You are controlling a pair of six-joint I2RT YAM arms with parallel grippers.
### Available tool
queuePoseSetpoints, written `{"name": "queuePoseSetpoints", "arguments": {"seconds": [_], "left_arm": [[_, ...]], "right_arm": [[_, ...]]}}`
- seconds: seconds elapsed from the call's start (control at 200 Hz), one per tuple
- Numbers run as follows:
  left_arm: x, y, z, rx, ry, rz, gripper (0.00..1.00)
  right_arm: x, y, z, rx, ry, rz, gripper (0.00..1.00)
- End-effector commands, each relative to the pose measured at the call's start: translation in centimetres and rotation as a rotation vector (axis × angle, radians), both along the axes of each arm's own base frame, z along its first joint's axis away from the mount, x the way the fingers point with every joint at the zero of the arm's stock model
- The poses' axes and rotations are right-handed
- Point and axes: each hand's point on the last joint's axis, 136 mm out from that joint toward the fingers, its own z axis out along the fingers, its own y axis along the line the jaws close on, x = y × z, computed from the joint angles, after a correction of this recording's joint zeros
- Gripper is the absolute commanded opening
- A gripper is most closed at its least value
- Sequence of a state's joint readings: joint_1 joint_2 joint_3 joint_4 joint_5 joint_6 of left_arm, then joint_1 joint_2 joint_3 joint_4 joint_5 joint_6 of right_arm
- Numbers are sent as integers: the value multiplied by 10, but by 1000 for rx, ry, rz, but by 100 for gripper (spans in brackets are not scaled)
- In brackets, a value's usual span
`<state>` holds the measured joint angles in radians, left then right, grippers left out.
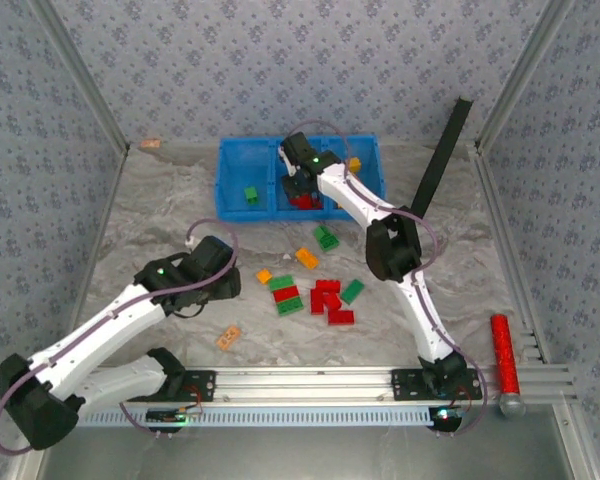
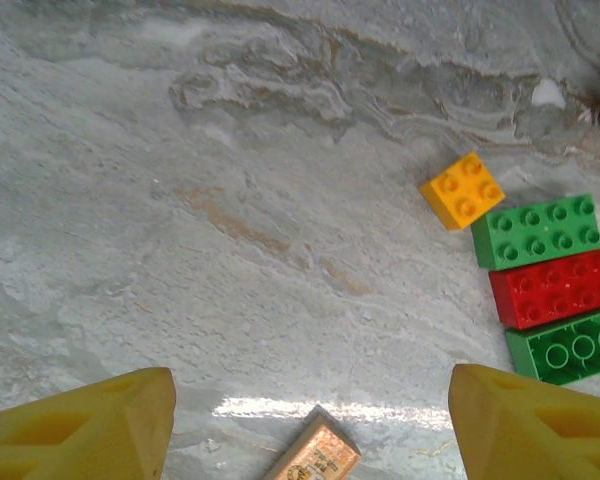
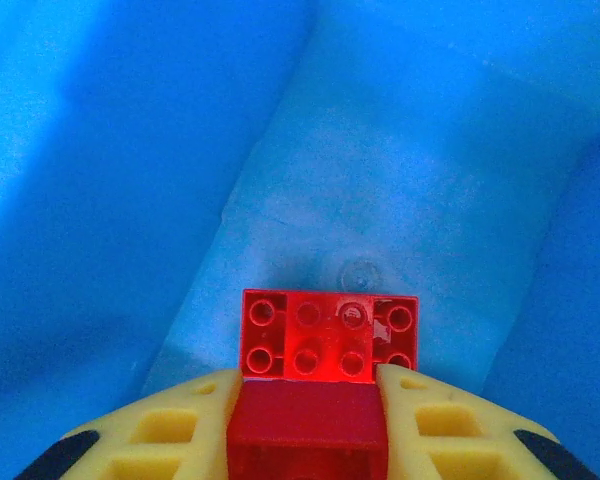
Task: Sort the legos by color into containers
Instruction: Place the lego in the container.
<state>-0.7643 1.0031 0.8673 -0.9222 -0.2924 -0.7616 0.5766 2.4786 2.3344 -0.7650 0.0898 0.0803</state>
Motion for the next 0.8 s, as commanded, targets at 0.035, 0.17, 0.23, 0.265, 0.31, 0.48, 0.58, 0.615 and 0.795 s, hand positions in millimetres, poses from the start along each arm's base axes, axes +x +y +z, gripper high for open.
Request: {"name": "queuePoseSetpoints", "arguments": {"seconds": [0.035,0.17,0.23,0.265,0.31,0.48,0.58,0.615,0.795], "left_arm": [[1,-16,-5,-14,3,5,73],[5,-37,-15,-31,29,3,74],[8,-48,-18,-27,22,-13,74],[10,-55,-21,-36,25,-21,74],[13,-66,-24,-59,34,-32,74],[23,-101,-33,-136,59,-49,75],[25,-115,-39,-170,80,-49,75],[25,-120,-40,-175,80,-58,75],[26,-137,-52,-141,97,-83,75]], "right_arm": [[4,-8,-6,-28,11,7,35],[5,-10,-4,-26,10,10,41],[4,-9,4,-21,0,19,45],[2,-8,9,-18,-8,27,47],[1,-9,15,-16,-17,28,49],[-9,-13,37,-37,-52,28,55],[-17,-11,49,-45,-72,39,56],[-18,-11,55,-37,-78,38,56],[-38,-14,91,18,-114,17,57]]}}
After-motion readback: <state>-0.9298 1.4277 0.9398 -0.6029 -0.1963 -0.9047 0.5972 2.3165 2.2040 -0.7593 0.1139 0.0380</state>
